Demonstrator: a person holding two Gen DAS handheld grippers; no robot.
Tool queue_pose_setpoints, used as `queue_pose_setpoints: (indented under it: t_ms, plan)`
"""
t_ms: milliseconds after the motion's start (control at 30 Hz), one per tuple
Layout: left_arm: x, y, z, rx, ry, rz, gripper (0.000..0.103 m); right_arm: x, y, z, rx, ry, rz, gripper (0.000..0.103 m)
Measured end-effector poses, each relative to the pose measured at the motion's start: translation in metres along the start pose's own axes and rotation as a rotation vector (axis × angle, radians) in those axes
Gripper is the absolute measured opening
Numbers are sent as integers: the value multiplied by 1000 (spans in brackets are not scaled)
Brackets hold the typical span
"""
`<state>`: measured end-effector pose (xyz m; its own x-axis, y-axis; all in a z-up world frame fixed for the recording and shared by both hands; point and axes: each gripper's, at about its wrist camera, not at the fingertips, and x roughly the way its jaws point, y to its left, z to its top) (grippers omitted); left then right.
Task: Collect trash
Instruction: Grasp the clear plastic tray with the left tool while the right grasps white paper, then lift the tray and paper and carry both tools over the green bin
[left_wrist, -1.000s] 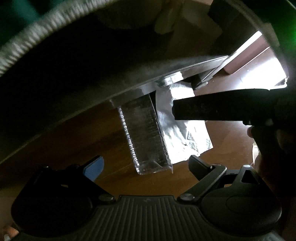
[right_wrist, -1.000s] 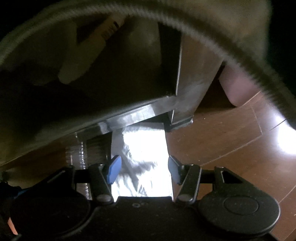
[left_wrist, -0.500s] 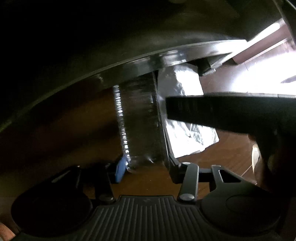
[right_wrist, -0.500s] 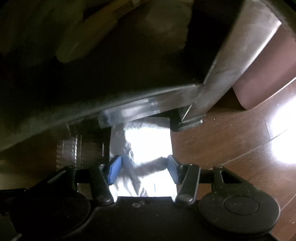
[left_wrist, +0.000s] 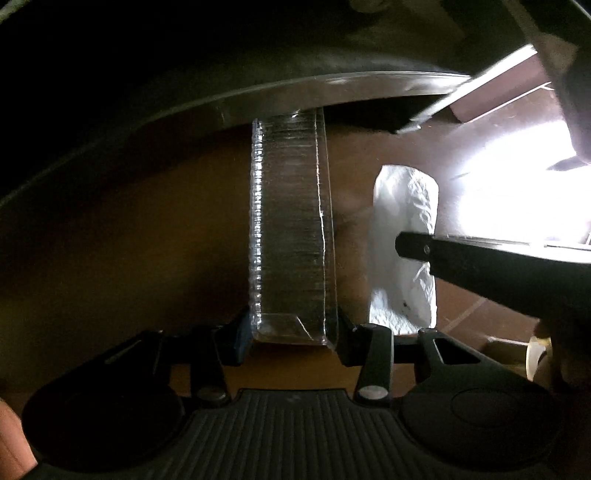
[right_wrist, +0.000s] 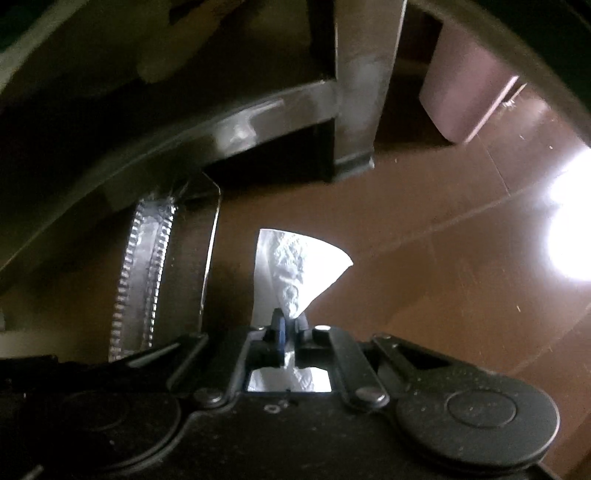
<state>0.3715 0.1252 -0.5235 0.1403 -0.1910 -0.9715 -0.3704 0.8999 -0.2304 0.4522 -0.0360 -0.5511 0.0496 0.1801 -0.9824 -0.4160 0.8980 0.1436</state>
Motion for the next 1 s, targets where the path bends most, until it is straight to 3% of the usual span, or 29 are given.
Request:
queue_pose_setpoints:
  t_ms: [300,500,667,1000]
  plan:
    - [-64,-4,-31,-80,16,-72,42,-69,19,-17,-65,50,-4,3]
    - [-114,-5,-43,-72,32,-52,42,-130,39,-29,-89,31,-20,3]
    - [-176,-13,-65,-54,-47,-70,42,-194,54,-45,-75,-50,-16,3]
    - [-313,-51,-114,30,-248,-87,42,-346,61,-81,-46,-296,53,3]
